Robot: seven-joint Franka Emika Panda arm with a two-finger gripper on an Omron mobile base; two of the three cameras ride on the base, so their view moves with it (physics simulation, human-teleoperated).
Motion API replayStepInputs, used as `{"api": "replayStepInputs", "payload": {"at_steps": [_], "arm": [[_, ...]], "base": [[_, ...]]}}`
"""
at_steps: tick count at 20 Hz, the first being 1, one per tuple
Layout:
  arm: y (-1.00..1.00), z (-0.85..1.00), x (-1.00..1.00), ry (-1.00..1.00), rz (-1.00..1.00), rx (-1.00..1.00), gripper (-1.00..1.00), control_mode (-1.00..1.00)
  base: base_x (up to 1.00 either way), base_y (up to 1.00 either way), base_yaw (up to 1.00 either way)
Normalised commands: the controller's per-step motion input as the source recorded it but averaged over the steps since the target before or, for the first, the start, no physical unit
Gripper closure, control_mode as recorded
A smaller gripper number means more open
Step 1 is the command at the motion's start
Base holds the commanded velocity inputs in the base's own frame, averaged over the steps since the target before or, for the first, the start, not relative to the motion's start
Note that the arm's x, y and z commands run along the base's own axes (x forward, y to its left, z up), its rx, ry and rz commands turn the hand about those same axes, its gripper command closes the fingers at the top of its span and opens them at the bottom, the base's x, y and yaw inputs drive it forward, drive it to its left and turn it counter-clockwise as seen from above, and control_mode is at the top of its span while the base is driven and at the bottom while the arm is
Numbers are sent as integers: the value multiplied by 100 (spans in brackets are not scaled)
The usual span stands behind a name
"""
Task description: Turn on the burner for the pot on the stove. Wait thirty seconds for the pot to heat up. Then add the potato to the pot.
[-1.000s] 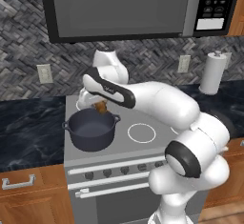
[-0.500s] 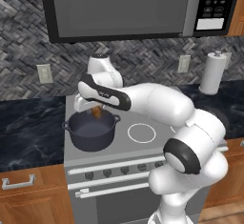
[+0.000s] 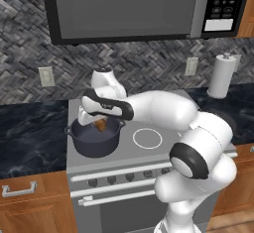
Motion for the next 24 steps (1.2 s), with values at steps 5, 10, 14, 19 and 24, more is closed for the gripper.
{"api": "replayStepInputs", "payload": {"at_steps": [5,10,14,19,24], "arm": [[0,-4,10,0,-1,-2,100,-100],[0,-2,42,0,0,-2,100,-100],[0,-9,33,1,0,0,100,-100],[3,-16,-6,1,0,0,100,-100],[0,-43,1,0,0,0,100,-100]], "base": [[0,0,0],[0,0,0],[0,0,0],[0,0,0],[0,0,0]]}}
